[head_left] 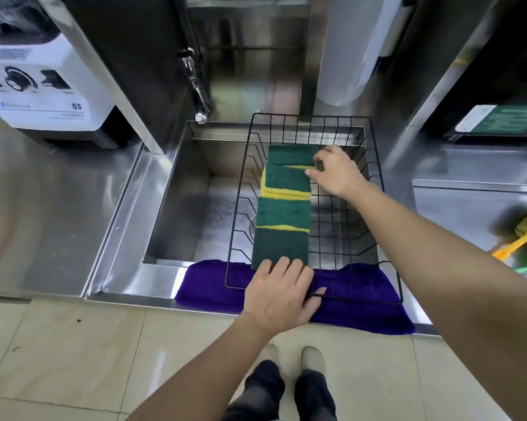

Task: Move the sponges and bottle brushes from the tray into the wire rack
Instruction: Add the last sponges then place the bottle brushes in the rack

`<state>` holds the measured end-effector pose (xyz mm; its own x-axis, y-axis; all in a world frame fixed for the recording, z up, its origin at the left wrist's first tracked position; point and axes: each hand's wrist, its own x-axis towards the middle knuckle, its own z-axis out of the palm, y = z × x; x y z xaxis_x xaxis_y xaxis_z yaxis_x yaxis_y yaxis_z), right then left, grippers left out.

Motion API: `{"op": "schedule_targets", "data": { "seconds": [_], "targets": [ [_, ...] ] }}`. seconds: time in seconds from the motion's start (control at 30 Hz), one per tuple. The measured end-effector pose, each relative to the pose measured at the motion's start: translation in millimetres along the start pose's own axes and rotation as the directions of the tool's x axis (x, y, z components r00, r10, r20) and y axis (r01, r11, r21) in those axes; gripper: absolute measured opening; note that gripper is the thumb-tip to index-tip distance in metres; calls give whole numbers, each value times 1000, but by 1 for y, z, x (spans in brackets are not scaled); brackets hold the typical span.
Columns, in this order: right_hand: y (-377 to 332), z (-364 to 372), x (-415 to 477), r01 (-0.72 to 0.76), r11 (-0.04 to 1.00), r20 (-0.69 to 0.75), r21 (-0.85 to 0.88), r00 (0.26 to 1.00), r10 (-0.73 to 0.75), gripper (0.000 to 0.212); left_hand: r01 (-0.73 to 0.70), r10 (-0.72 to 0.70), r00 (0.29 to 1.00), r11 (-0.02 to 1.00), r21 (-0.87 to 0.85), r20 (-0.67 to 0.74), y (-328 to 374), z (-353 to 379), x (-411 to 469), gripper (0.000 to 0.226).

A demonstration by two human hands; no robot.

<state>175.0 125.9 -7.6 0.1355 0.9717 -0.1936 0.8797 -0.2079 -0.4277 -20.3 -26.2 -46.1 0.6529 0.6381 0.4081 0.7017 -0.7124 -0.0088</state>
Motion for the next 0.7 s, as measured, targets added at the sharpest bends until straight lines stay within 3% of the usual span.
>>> {"op": "schedule_targets", "data": {
  "seconds": [0.1,0.2,0.4,0.53,0.63,0.7],
  "targets": [
    [18,-19,-20,10,998,-123,62,992,-2,35,-62,62,995,998,-12,74,4,-3,3,39],
    [39,-41,-44,-69,991,-285,112,953,99,29,-102,104,982,995,-18,158,22,-5,12,45],
    [98,-68,-103,-356,922,-500,152,777,383,26,-148,162,959,986,-74,233,65,-2,43,42],
    [139,-71,-146,-575,785,-488,231,629,605,33,-182,189,935,982,-51,299,74,3,49,43],
    [161,-63,-168,-690,646,-385,326,527,758,36,-186,190,931,982,-42,312,74,5,47,44],
    [171,-54,-180,-756,576,-301,311,497,814,41,-188,192,929,981,-43,315,74,5,46,44]
  ]
}}
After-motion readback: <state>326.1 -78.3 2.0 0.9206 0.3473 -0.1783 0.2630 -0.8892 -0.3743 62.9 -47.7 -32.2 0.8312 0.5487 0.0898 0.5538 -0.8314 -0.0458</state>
